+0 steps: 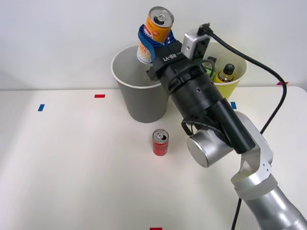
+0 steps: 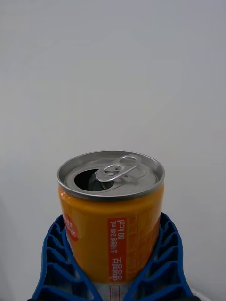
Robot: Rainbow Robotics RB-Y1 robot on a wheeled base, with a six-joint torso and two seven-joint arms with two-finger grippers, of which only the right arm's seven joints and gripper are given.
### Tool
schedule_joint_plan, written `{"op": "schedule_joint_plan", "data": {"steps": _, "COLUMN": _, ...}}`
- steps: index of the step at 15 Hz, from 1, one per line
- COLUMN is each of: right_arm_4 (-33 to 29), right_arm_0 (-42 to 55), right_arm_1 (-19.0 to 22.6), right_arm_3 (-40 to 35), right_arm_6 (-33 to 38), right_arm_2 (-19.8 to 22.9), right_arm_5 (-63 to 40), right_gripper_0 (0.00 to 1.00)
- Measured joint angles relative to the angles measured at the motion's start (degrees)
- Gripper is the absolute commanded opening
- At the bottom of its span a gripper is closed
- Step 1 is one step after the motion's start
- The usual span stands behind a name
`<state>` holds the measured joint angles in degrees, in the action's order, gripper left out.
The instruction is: Put cans in the gray bin, plastic bottles in the light green bin
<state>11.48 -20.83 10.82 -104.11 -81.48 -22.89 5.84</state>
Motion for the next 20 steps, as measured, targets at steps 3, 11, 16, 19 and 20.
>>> {"op": "schedule_joint_plan", "data": {"steps": 3, "right_arm_4": 0.17, "right_arm_0": -6.16, "right_arm_1": -2.73, "right_arm_3": 12.11, "right_arm_6": 0.17, "right_arm_2": 0.84, "right_arm_5": 4.36, "right_gripper_0": 0.00}}
{"op": "schedule_joint_plan", "data": {"steps": 11, "right_arm_4": -0.71, "right_arm_0": -16.05, "right_arm_1": -6.12, "right_arm_3": 26.16, "right_arm_6": -0.68, "right_arm_2": 3.19, "right_arm_5": 6.87, "right_gripper_0": 0.50}}
{"op": "schedule_joint_plan", "data": {"steps": 16, "right_arm_4": -0.80, "right_arm_0": -15.79, "right_arm_1": -5.22, "right_arm_3": 26.22, "right_arm_6": -0.66, "right_arm_2": 2.83, "right_arm_5": 6.89, "right_gripper_0": 1.00}}
{"op": "schedule_joint_plan", "data": {"steps": 19, "right_arm_4": -1.58, "right_arm_0": -14.38, "right_arm_1": -4.52, "right_arm_3": 25.68, "right_arm_6": -1.38, "right_arm_2": 2.77, "right_arm_5": 6.98, "right_gripper_0": 1.00}}
{"op": "schedule_joint_plan", "data": {"steps": 20, "right_arm_4": -1.91, "right_arm_0": -13.11, "right_arm_1": -4.02, "right_arm_3": 24.84, "right_arm_6": -1.67, "right_arm_2": 2.77, "right_arm_5": 7.19, "right_gripper_0": 1.00}}
